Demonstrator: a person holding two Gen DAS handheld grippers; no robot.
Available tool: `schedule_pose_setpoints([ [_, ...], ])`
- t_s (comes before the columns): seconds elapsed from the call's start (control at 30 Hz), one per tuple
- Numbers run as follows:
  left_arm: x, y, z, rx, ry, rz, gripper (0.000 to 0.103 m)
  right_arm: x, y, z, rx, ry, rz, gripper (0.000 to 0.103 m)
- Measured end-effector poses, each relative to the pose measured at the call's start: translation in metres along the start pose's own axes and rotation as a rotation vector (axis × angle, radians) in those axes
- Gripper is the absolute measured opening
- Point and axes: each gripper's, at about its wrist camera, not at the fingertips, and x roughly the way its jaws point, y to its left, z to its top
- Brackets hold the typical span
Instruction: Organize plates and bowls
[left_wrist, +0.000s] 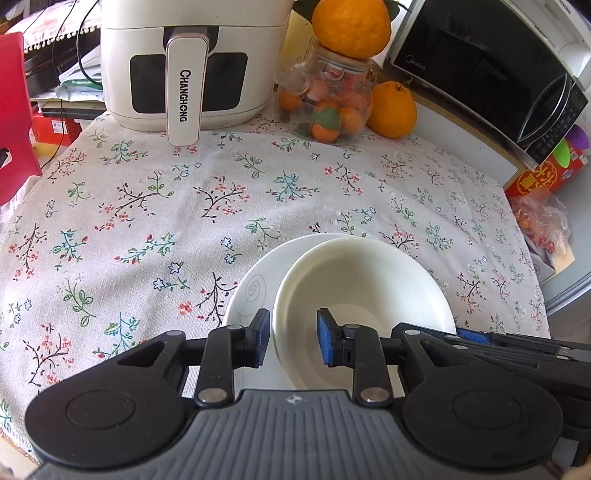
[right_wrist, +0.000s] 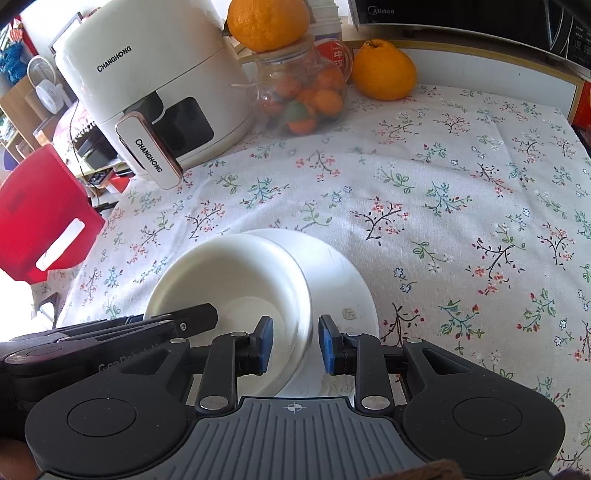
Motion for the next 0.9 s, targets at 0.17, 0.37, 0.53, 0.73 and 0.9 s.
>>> schedule_pose_setpoints([
  [0.17,-0.024,0.001,-0.001,0.001,-0.069,0.016,0.048,-0.028,-0.009,-0.010,-0.019,-0.102,-0.034,0.028],
  [0.37,-0.058,0.005,-0.024,0.011,-0.113,-0.004,0.059,-0.064,-0.027,-0.053,0.034,-0.176,-0.012,0.033],
  [0.53,-0.084,-0.012,-0.052,0.108,-0.154,0.019,0.084,-0.090,-0.023,-0.081,0.011,-0.184,-0.058,0.044],
  [0.73,-0.112,-0.025,-0.075,0.148,-0.173,0.071,0.103,-0.124,-0.010,-0.103,-0.013,-0.212,-0.052,0.084],
  [0.9,-0.127,-0.027,-0.080,0.152,-0.194,0.087,0.103,-0.135,-0.004,-0.110,-0.048,-0.221,-0.083,0.090],
])
